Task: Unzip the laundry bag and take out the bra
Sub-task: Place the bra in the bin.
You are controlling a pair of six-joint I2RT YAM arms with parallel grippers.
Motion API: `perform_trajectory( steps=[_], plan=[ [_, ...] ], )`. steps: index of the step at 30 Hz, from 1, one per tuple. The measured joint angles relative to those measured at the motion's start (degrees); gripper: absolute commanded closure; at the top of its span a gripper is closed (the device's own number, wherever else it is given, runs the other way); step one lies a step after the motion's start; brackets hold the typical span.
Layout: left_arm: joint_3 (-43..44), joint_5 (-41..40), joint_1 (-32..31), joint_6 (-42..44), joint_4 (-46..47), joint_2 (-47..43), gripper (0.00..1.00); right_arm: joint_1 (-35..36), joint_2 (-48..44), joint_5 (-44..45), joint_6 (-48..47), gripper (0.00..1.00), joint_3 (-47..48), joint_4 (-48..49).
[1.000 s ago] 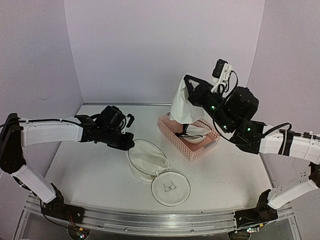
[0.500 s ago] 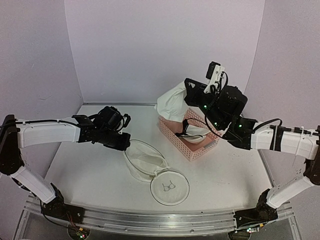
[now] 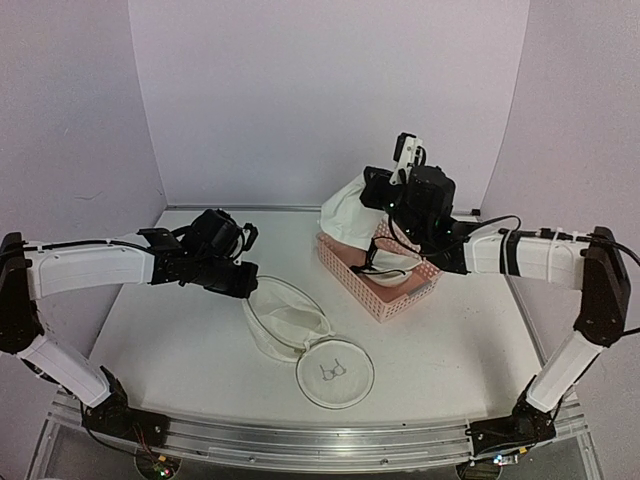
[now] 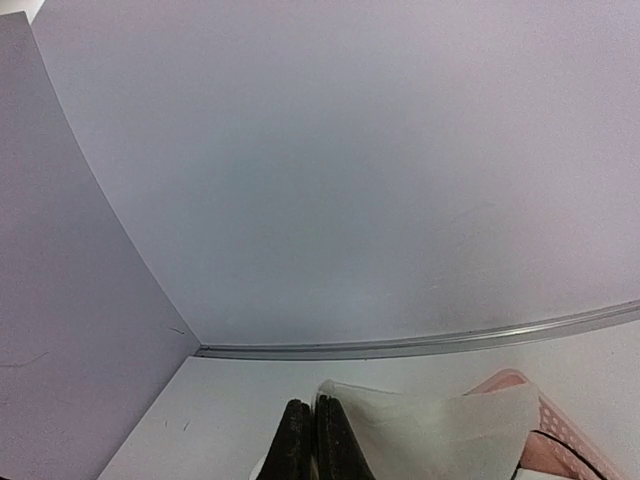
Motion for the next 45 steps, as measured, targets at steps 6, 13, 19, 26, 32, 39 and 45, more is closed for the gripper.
perform_trajectory(
  steps=[6, 13, 19, 26, 32, 39, 45],
  plan=[
    [0.0, -0.39, 0.0, 0.0, -0.94, 0.0, 1.0, -3.8, 7.43, -3.85, 1.9, 1.0, 3.96, -0.48],
    [0.0, -0.37, 0.0, -0.02, -0.96, 0.0, 1.0, -7.43, 10.62, -6.93, 7.56, 1.0, -0.37, 1.9],
    [0.0, -0.37, 0.0, -0.02, -0.98, 0.0, 1.0, -8.72, 10.6, -6.84, 11.91, 1.0, -13.57, 4.63],
    [0.46, -0.31, 0.0, 0.0, -1.03, 0.76, 1.0, -9.92, 7.08, -6.36, 14.05, 1.0, -23.8, 4.72],
    [0.57, -0.17, 0.0, 0.0, -1.03, 1.31, 1.0, -10.58, 1.2, -4.48, 14.27, 0.97, -26.01, 5.57],
    [0.57, -0.15, 0.0, -0.04, -1.03, 1.31, 1.0, -10.95, -0.22, -4.44, 14.38, 0.69, -26.38, 5.22],
    [0.57, -0.17, 0.0, -0.07, -1.03, 1.31, 1.0, -11.08, -1.42, -9.2, 13.49, 0.59, -26.1, 1.77]
  ],
)
